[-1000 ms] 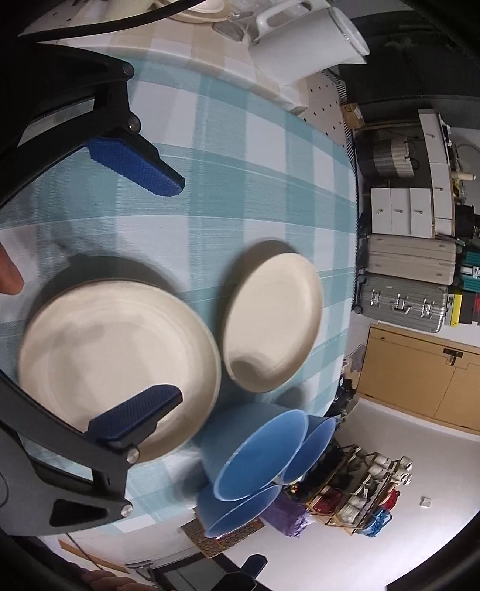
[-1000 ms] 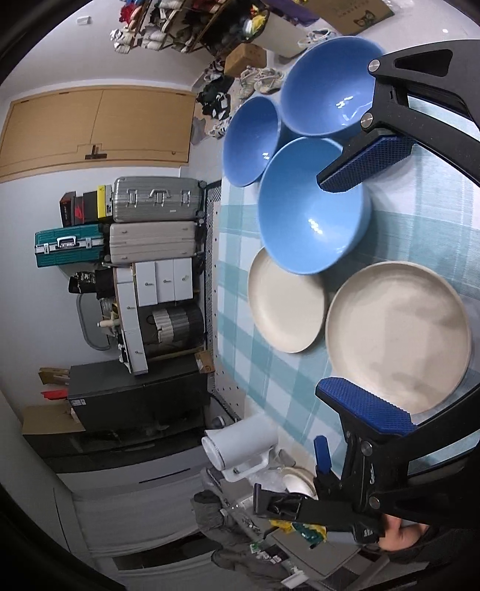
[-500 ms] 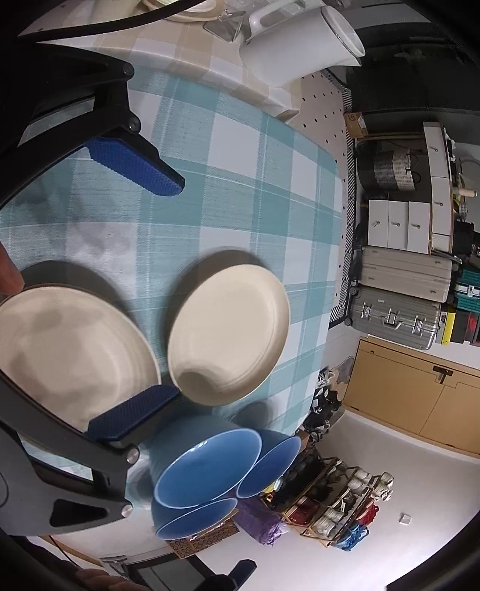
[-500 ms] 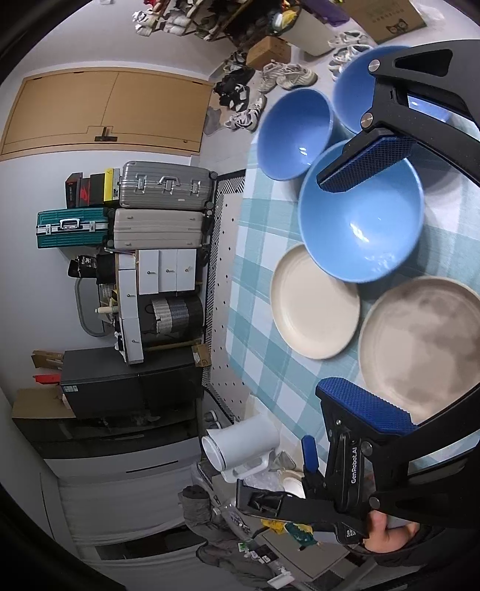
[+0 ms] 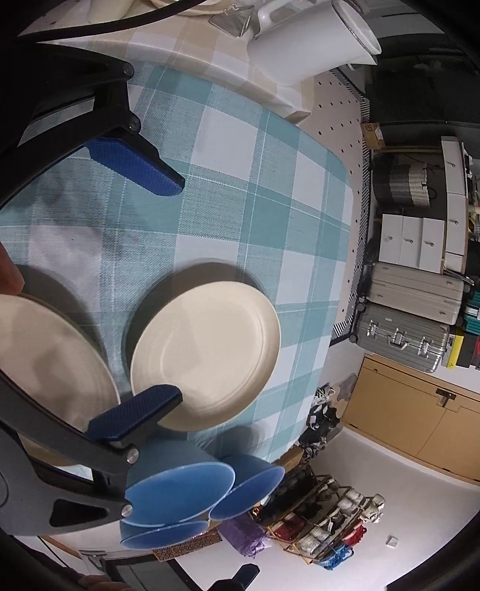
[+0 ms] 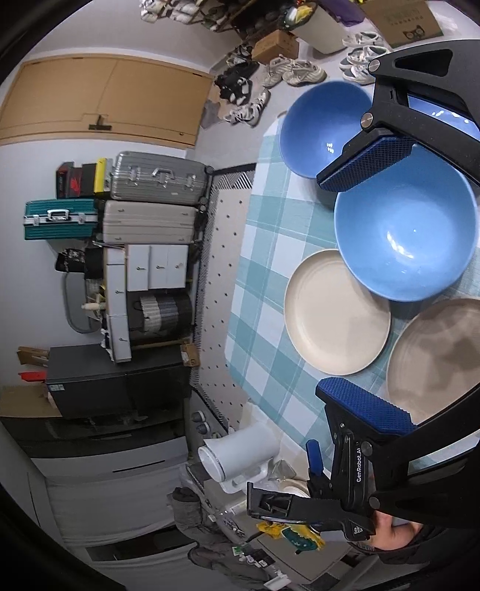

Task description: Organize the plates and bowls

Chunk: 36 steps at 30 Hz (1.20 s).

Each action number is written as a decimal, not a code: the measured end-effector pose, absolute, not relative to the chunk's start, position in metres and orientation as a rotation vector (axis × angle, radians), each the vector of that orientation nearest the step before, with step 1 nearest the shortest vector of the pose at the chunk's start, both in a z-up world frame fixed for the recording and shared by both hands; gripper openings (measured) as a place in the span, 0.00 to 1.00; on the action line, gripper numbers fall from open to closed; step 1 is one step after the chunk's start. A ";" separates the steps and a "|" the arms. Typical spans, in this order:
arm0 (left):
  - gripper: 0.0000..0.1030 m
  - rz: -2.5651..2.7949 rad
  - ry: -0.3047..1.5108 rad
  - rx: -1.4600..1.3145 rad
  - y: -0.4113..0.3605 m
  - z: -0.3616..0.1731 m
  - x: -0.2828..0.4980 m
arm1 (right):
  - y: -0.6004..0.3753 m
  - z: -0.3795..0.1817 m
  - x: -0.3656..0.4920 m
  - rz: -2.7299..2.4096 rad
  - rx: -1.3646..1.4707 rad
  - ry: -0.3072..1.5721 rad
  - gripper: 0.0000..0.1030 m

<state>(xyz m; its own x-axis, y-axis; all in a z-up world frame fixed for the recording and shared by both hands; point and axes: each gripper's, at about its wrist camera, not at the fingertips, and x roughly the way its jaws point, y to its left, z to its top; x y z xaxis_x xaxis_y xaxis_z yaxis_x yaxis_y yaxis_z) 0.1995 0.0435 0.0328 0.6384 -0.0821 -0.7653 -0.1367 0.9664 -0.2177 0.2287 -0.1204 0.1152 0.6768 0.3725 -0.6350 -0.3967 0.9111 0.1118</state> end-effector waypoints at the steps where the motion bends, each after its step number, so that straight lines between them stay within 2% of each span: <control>1: 0.99 0.034 0.883 -0.265 0.044 0.030 0.202 | -0.120 0.111 0.236 0.437 -0.036 0.722 0.99; 23: 0.99 0.071 1.016 -0.297 0.052 -0.035 0.259 | -0.081 0.032 0.340 0.448 -0.140 1.012 0.96; 25: 0.99 0.072 1.027 -0.311 0.054 -0.039 0.262 | -0.078 0.025 0.349 0.436 -0.152 1.032 0.92; 30: 0.99 0.071 1.045 -0.310 0.058 -0.048 0.267 | -0.075 0.011 0.367 0.434 -0.160 1.081 0.89; 34: 0.99 0.065 1.057 -0.306 0.058 -0.053 0.271 | -0.073 0.002 0.379 0.432 -0.159 1.118 0.79; 36: 0.98 0.062 1.061 -0.309 0.058 -0.056 0.273 | -0.071 -0.005 0.386 0.424 -0.171 1.140 0.79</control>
<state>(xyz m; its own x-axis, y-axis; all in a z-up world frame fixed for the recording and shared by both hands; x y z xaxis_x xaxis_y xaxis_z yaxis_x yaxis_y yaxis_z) 0.2730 0.0578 -0.0558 0.4905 -0.0980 -0.8659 -0.1977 0.9552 -0.2201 0.3857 -0.0711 -0.0047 0.3483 0.2396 -0.9062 -0.4112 0.9079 0.0820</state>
